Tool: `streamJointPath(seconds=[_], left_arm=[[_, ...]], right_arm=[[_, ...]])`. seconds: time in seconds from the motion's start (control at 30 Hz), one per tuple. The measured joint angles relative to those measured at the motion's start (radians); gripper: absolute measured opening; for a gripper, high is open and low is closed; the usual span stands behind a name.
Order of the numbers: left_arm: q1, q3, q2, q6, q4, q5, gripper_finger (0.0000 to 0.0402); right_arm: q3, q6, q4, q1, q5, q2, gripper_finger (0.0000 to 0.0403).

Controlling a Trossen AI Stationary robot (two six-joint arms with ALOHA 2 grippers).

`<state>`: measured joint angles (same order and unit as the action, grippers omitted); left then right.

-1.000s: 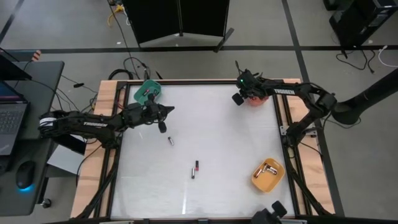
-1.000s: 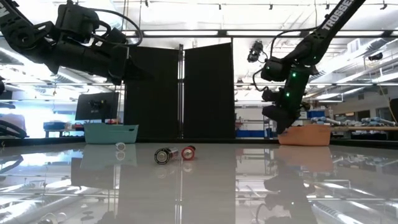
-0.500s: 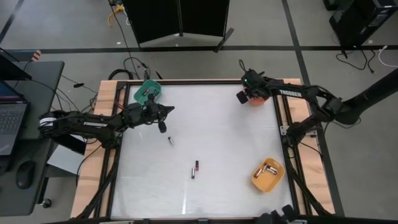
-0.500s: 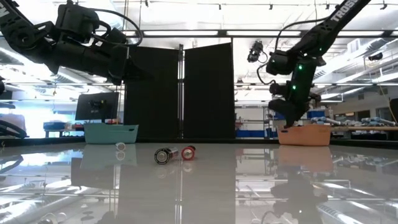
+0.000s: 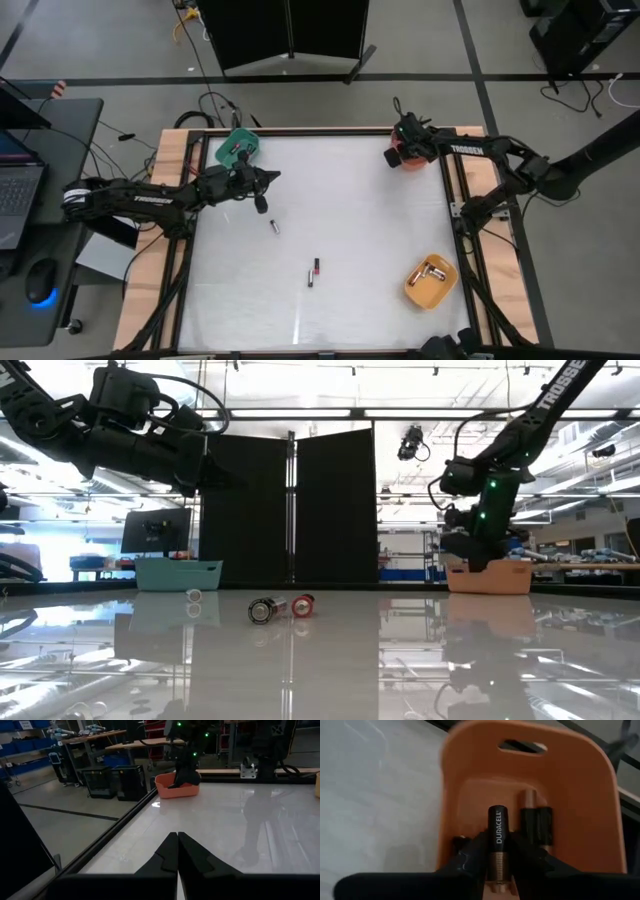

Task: Sort batteries
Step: Put the black battery into the orange bin, then put the silver battery into the yellow bin

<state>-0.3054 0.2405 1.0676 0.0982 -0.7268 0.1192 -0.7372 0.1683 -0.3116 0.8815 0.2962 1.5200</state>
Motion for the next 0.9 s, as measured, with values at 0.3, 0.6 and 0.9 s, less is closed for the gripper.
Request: streamJointPath(seconds=[0.3,0.6,0.9], left_arm=[[0.0,0.0,0.0,0.0,0.0,0.0,0.0009],[0.0,0.0,0.0,-0.019,0.0,-0.013,0.0009],[0.062,0.0,0.0,-0.029,0.0,-0.036,0.0008]], right_arm=[[0.0,0.007,0.031,0.014,-0.006,0.0,0.0085],[-0.13,-0.097,-0.188,-0.064,0.049,-0.1,0.0083],[-0.147,-0.095,-0.22,-0.545,-0.059,-0.208,0.0023]])
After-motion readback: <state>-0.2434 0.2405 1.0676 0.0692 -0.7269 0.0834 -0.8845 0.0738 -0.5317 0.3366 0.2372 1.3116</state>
